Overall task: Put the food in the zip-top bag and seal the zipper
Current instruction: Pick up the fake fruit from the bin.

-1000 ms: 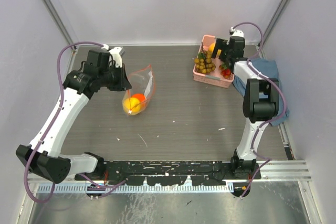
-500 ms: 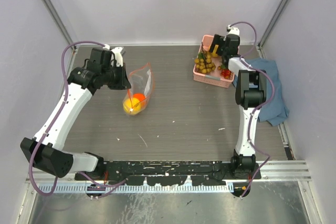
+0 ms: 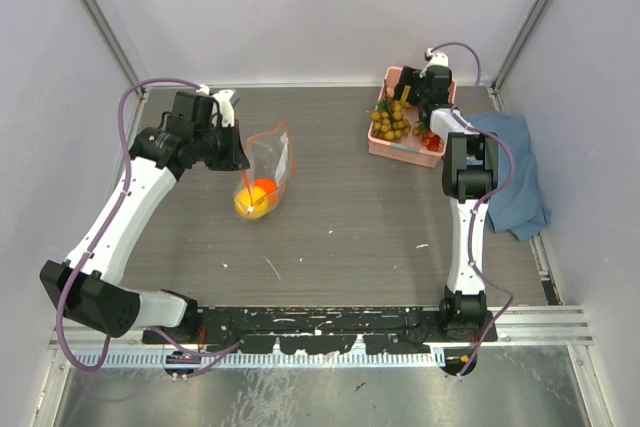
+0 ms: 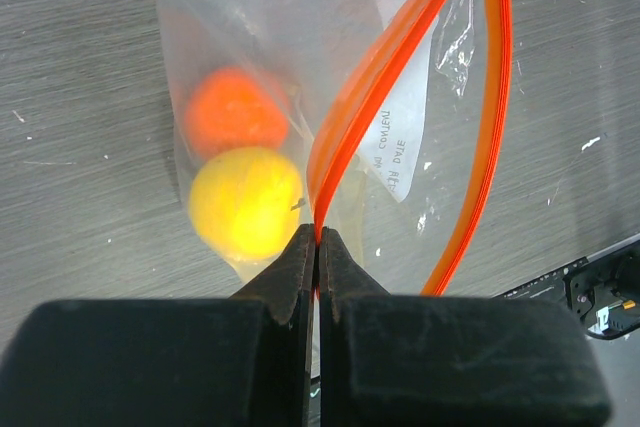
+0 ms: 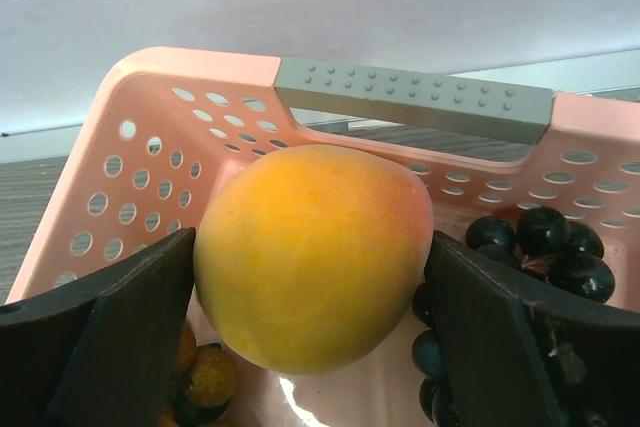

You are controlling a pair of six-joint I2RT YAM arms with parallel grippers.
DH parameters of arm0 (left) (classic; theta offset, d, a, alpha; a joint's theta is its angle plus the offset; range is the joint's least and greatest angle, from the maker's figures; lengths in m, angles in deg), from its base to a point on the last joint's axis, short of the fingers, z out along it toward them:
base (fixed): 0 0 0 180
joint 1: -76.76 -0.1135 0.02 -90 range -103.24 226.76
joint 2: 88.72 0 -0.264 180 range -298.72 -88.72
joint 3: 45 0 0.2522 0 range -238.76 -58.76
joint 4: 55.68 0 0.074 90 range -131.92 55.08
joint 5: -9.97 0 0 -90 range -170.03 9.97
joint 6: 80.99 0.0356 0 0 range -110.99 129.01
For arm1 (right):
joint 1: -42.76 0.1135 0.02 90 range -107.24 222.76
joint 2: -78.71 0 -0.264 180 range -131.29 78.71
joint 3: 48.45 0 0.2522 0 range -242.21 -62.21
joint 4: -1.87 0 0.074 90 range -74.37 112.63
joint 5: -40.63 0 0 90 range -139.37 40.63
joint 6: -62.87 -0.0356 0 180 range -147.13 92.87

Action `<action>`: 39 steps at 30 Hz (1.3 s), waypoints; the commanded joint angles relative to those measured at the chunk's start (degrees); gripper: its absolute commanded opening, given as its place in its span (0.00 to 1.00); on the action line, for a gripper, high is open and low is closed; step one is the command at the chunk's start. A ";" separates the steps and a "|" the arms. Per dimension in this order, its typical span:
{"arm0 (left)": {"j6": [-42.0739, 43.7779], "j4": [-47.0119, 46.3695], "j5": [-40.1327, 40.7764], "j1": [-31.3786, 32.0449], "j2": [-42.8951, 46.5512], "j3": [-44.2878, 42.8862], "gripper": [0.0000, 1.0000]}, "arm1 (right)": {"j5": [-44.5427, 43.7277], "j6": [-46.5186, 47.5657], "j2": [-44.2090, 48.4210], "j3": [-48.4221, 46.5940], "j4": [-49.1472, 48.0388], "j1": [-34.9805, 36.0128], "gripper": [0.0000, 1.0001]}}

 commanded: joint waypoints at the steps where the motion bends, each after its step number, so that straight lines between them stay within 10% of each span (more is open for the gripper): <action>1: 1.01 -2.80 -0.50 -0.21 0.40 -0.28 0.00 | 1.82 0.49 1.46 -0.13 0.36 -0.03 0.90; 14: 0.74 -3.01 -1.78 -0.27 1.36 -0.29 0.00 | 0.97 3.03 16.29 12.70 -4.34 -0.17 0.65; 39: 0.13 -3.49 -4.33 -0.28 1.95 -0.18 0.00 | -11.72 3.85 39.21 32.31 3.77 -0.17 0.68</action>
